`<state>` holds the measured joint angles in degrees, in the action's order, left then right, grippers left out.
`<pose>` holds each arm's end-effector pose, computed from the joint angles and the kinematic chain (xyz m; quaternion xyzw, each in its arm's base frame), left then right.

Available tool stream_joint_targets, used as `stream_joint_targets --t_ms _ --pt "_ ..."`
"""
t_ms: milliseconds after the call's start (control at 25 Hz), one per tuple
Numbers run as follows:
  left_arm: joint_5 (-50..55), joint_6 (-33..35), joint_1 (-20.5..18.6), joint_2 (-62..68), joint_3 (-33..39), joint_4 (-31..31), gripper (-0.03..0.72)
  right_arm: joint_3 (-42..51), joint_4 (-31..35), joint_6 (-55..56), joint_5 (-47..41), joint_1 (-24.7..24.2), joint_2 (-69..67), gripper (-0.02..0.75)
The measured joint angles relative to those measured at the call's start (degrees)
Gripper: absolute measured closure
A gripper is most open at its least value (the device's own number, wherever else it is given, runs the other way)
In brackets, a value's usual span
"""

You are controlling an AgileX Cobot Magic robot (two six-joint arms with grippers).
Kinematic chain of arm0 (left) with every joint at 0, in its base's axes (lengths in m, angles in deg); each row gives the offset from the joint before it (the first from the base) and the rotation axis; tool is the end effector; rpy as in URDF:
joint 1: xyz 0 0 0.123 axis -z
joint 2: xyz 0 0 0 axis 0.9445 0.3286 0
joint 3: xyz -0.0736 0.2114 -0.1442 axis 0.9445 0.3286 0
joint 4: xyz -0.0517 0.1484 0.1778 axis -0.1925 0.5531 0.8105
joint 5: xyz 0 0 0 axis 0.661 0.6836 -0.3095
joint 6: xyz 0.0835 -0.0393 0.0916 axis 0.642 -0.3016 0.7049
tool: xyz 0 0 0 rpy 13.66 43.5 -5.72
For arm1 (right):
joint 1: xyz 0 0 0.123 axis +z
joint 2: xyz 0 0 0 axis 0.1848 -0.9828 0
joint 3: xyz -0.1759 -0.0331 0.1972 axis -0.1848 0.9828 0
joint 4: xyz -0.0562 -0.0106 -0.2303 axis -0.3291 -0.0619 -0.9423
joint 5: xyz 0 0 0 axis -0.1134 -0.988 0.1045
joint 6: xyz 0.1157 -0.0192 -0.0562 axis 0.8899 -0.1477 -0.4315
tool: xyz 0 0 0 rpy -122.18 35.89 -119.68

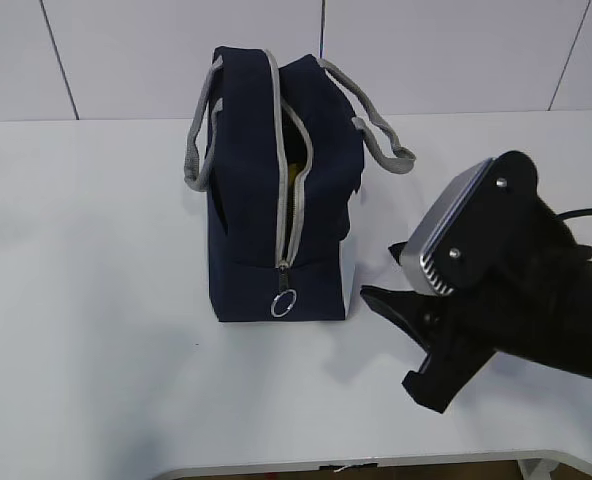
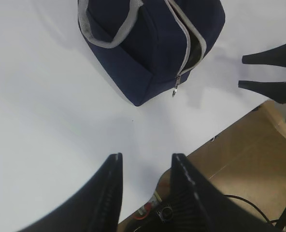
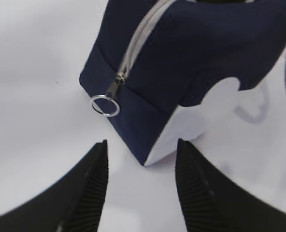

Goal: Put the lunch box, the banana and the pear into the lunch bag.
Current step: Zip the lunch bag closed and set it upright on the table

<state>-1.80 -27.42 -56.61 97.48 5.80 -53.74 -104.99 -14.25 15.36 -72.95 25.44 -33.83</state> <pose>0.1599 -0.0880 0.3853 0.2192 0.8942 -0.1945 0.3383 0.2231 0.1607 0.1960 -0.4248 0.7468 0.0506 0.5093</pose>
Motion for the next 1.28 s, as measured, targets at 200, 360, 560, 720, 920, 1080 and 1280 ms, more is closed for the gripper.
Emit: stream_joint_targets --t_ms 200,360,560,720,920,1080,1280 --pt "0.00 0.00 0.00 0.00 0.00 0.00 0.449 0.00 -1.16 6.44 4.82 0.28 -4.22 0.351" --pt "0.00 0.00 0.00 0.00 0.00 0.00 0.449 0.00 -5.94 15.00 8.29 0.39 -7.88 0.351" --pt "0.00 0.00 0.00 0.00 0.00 0.00 0.449 0.00 -11.70 25.00 13.21 0.39 -12.53 0.350" --pt "0.00 0.00 0.00 0.00 0.00 0.00 0.449 0.00 -15.82 27.96 17.47 0.39 -16.49 0.351" --pt "0.00 0.00 0.00 0.00 0.00 0.00 0.449 0.00 -17.08 28.63 23.85 0.39 -20.86 0.351" --pt "0.10 0.00 0.00 0.00 0.00 0.00 0.449 0.00 -17.68 29.11 28.88 0.39 -23.41 0.351" --pt "0.10 0.00 0.00 0.00 0.00 0.00 0.449 -0.47 -17.90 29.38 31.19 0.39 -25.81 0.351"
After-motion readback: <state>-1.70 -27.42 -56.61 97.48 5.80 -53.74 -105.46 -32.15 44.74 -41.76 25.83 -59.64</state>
